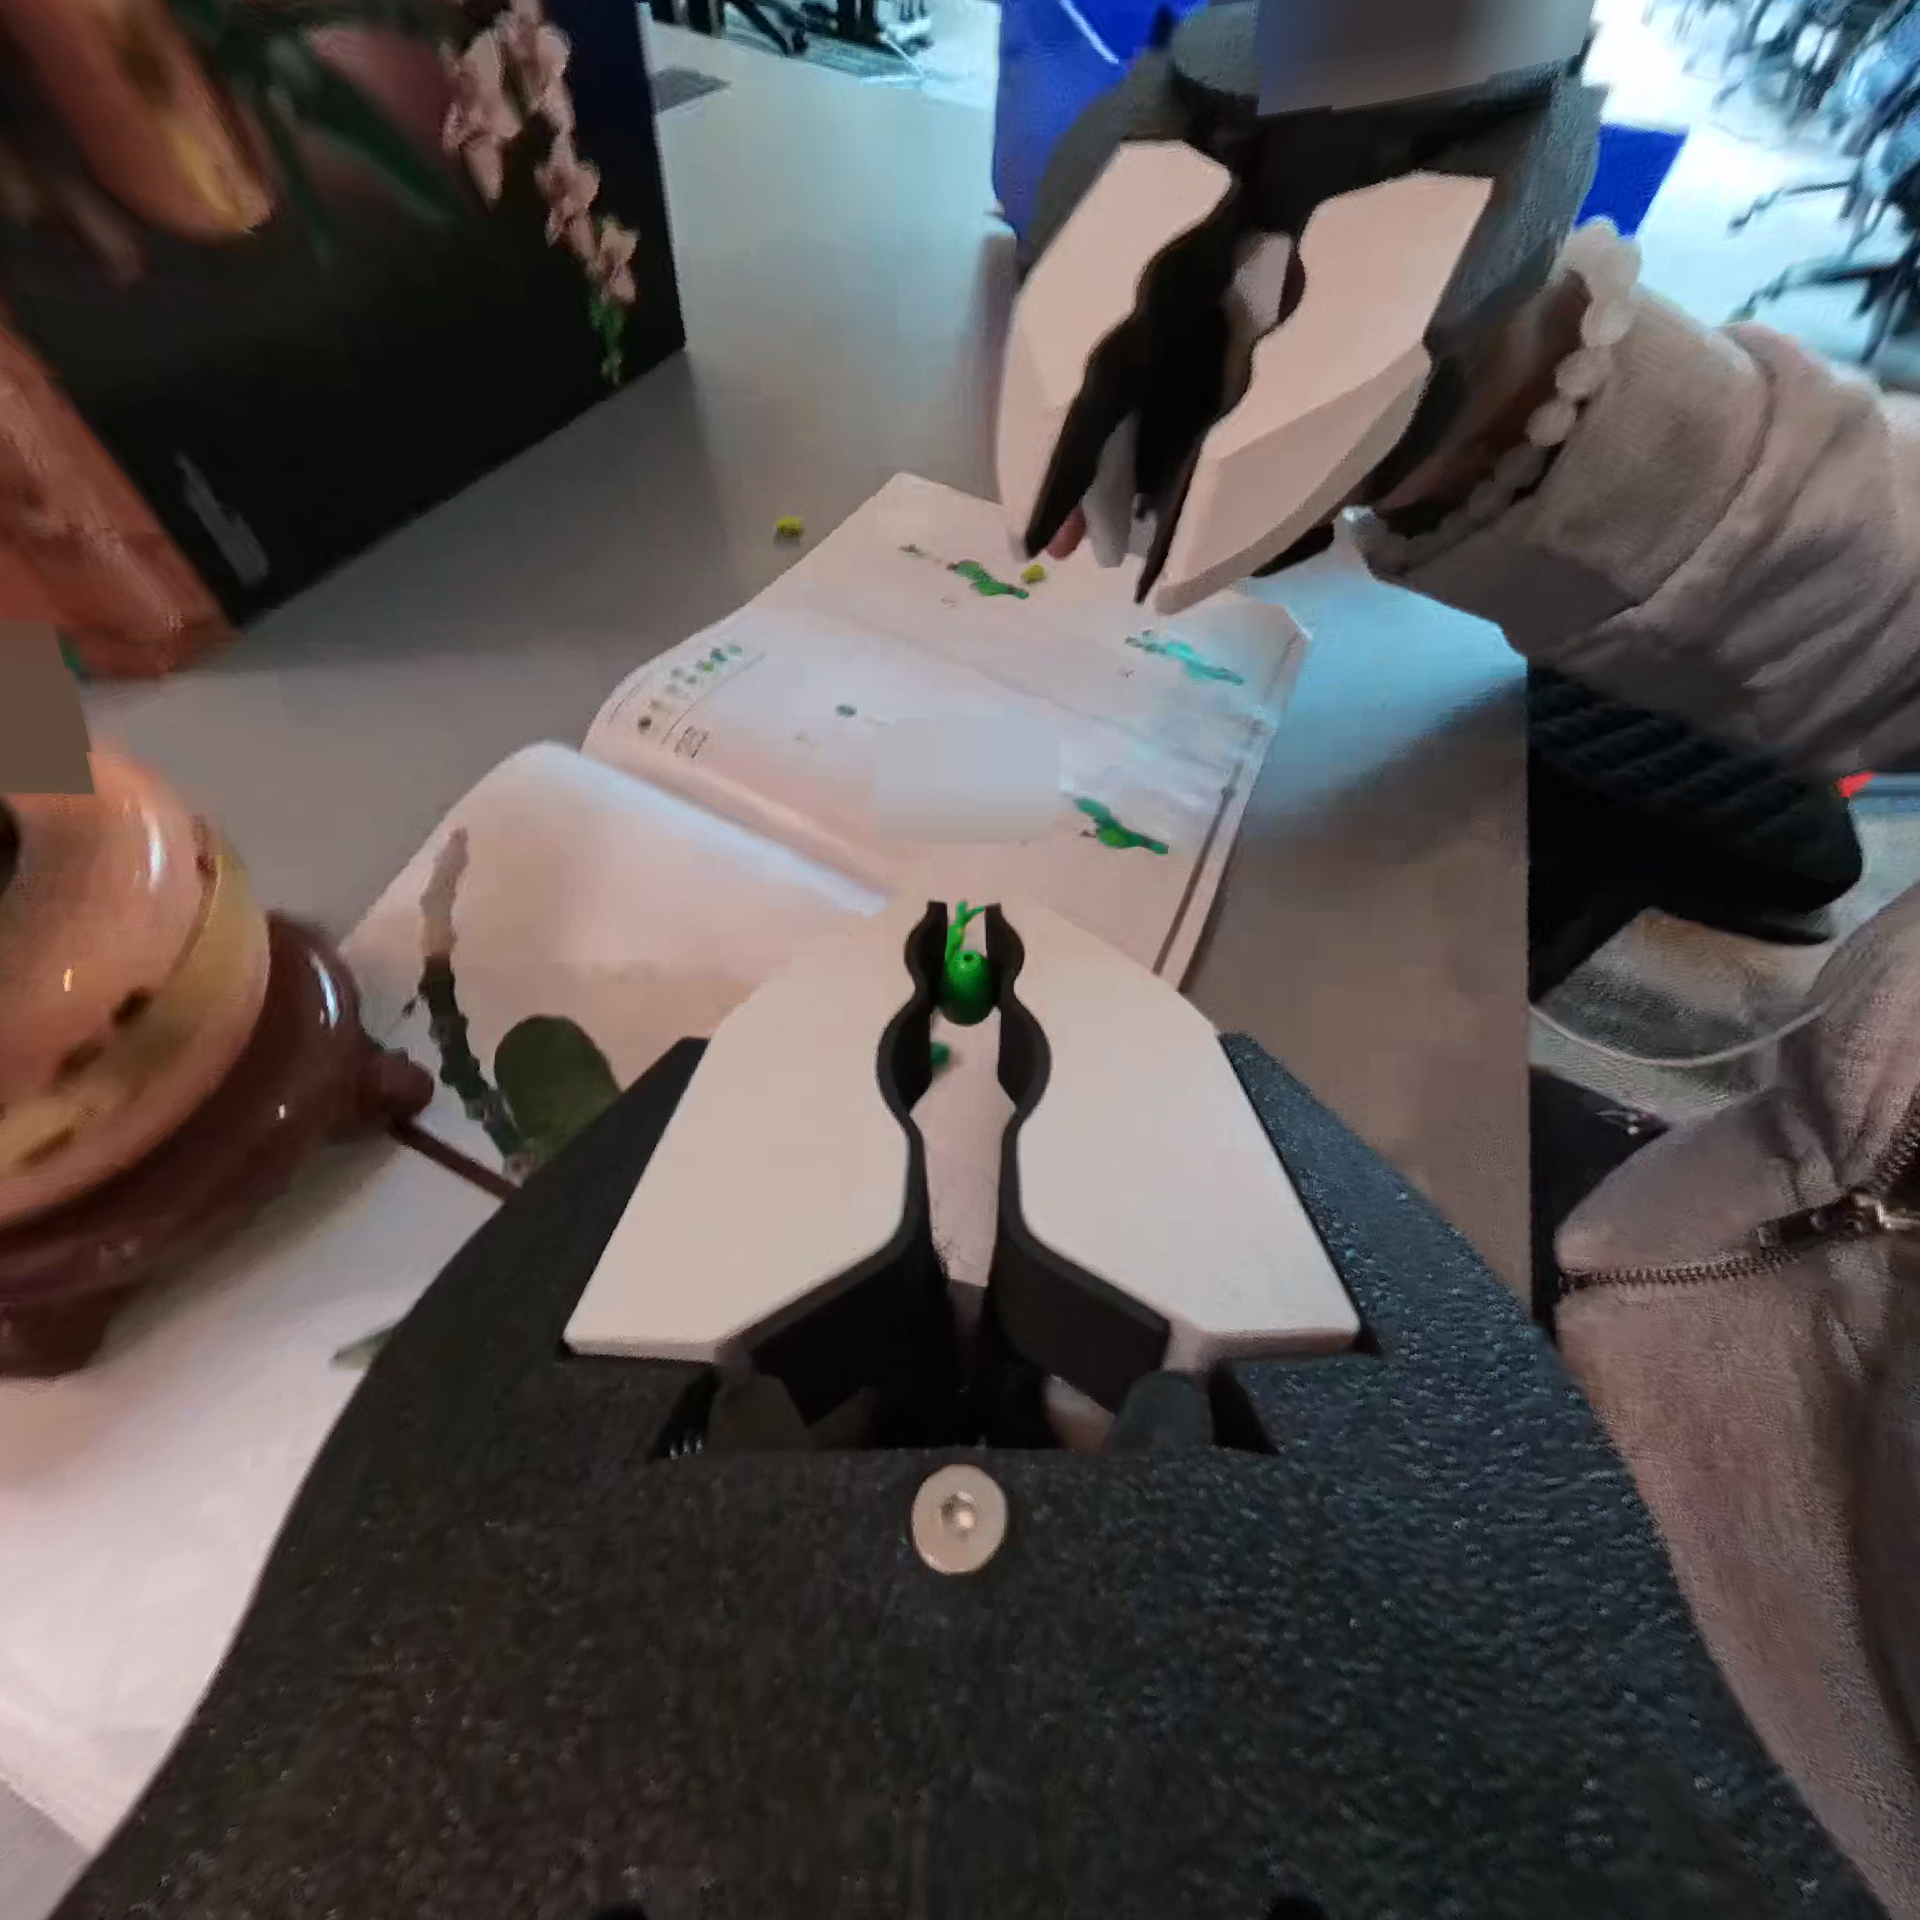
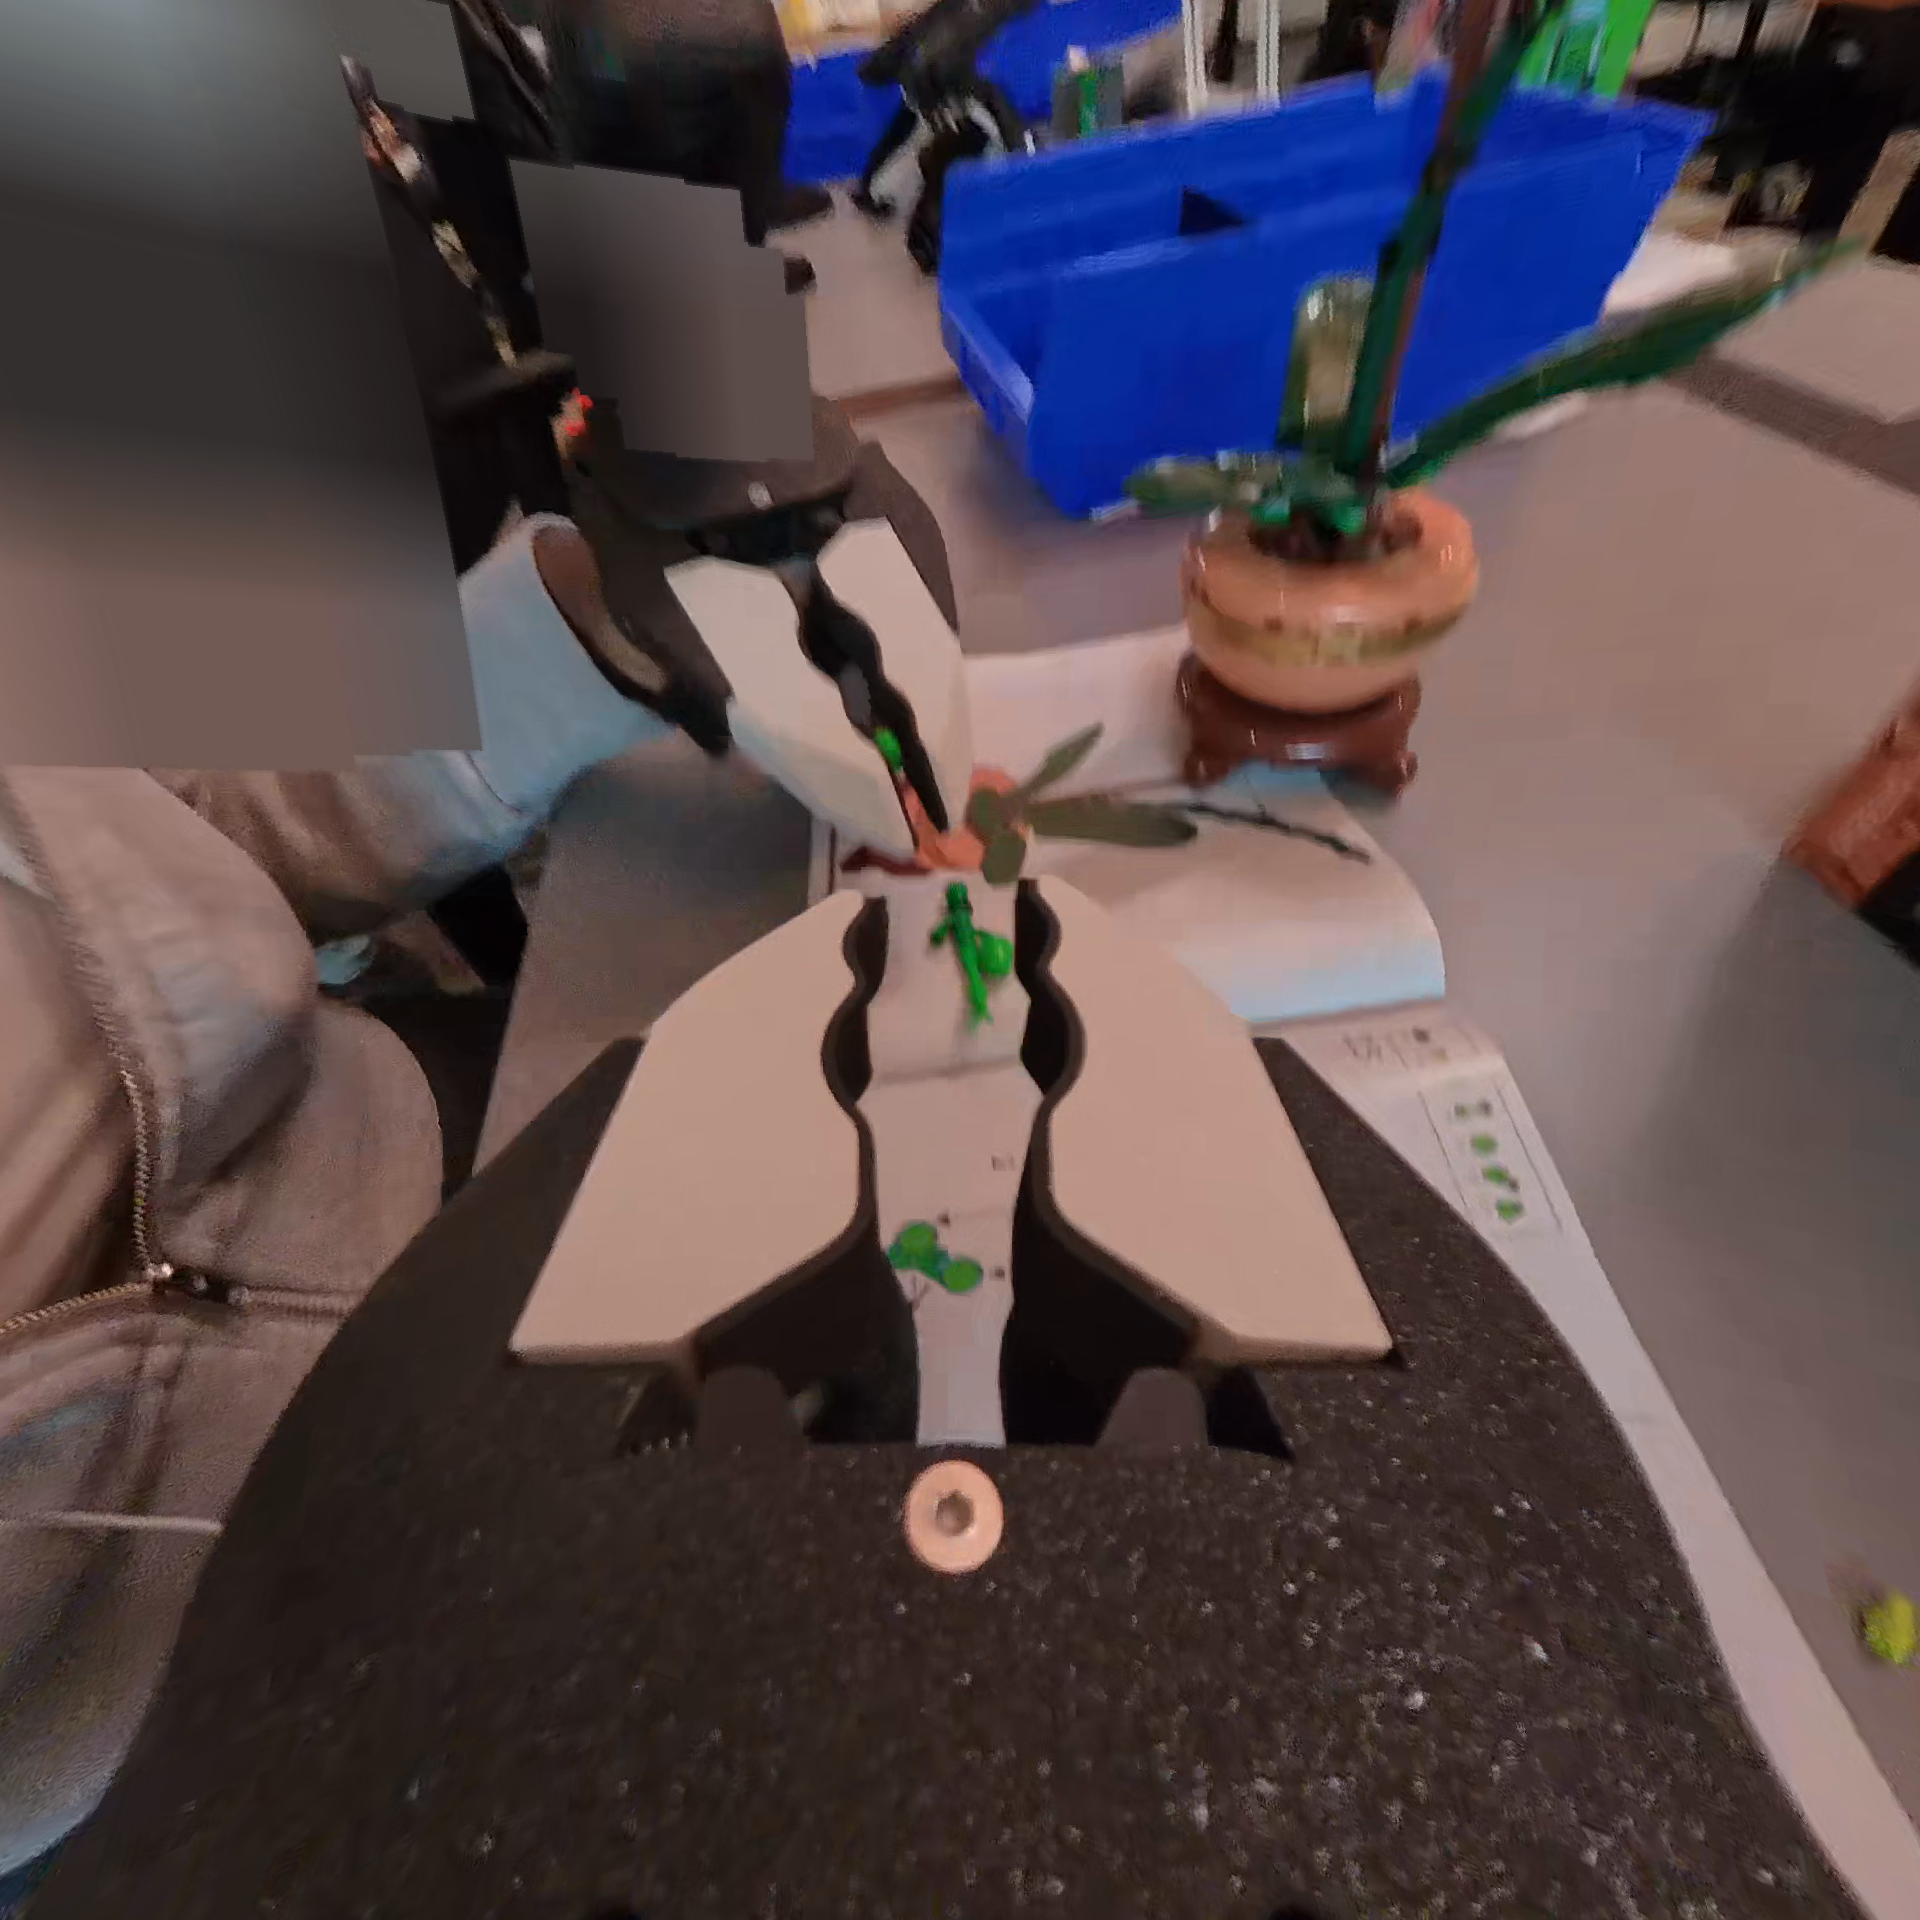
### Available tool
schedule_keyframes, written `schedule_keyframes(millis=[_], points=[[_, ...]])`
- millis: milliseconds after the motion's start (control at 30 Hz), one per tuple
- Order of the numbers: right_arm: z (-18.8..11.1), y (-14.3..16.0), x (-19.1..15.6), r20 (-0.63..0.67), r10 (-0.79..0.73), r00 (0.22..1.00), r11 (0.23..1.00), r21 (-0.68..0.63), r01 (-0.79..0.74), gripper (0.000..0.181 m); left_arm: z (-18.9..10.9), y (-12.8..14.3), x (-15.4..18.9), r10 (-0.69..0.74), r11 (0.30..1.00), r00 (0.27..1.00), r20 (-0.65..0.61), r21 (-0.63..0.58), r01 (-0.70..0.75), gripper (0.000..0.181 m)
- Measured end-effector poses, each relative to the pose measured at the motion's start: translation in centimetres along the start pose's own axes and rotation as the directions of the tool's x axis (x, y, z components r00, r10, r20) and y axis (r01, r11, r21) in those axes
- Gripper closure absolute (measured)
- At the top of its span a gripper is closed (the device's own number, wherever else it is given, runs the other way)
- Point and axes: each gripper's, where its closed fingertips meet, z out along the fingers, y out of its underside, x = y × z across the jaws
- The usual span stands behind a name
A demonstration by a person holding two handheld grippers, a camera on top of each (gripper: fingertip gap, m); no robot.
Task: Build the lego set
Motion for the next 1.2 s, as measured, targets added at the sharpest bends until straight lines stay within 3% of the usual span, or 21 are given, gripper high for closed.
schedule_keyframes(millis=[167, 333, 433, 567, 700, 767, 900, 1033, 1200], points=[[-0.4, 1.5, 0.8, -0.026, 0.032, 0.999, 0.999, -0.043, -0.033, 0.149, -2.0, -0.9, -0.5, -0.09, 0.986, 0.996, -0.016, 0.139, 0.091, 0.175], [0.1, 0.7, 0.2, -0.022, -0.059, 0.998, 0.998, 0.001, 0.059, 0.136, -2.0, 0.2, -1.1, -0.099, 0.988, 0.995, 0.032, 0.119, 0.095, 0.175], [0.1, -0.3, 1.5, -0.104, -0.133, 0.986, 0.983, 0.112, 0.145, 0.133, -2.1, -0.4, -1.0, -0.075, 0.984, 0.997, 0.022, 0.163, 0.07, 0.175], [-2.0, -2.8, 1.9, -0.151, -0.075, 0.986, 0.937, 0.327, 0.121, 0.134, -2.8, -0.8, -1.1, -0.104, 0.968, 0.994, -0.011, 0.227, 0.104, 0.175], [-4.2, -2.1, 3.0, -0.249, -0.068, 0.966, 0.923, 0.353, 0.156, 0.135, -3.8, -1.6, -1.0, -0.123, 0.943, 0.991, -0.054, 0.306, 0.133, 0.175], [-4.1, -2.2, 2.8, -0.215, -0.046, 0.976, 0.922, 0.367, 0.125, 0.134, -4.2, -1.9, -0.9, -0.12, 0.932, 0.99, -0.073, 0.336, 0.138, 0.175], [-2.0, -0.3, 1.8, -0.132, -0.067, 0.989, 0.968, 0.233, 0.096, 0.121, -5.6, -2.3, -1.7, -0.126, 0.924, 0.992, -0.031, 0.36, 0.128, 0.174], [-0.9, 0.8, 1.1, -0.133, -0.145, 0.981, 0.976, 0.145, 0.164, 0.125, -6.3, -0.7, -2.8, -0.117, 0.957, 0.991, 0.06, 0.272, 0.097, 0.174], [-0.1, 1.4, 0.8, -0.142, -0.188, 0.972, 0.975, 0.094, 0.202, 0.133, -5.6, -0.2, -2.5, -0.115, 0.96, 0.993, 0.018, 0.26, 0.107, 0.174]])
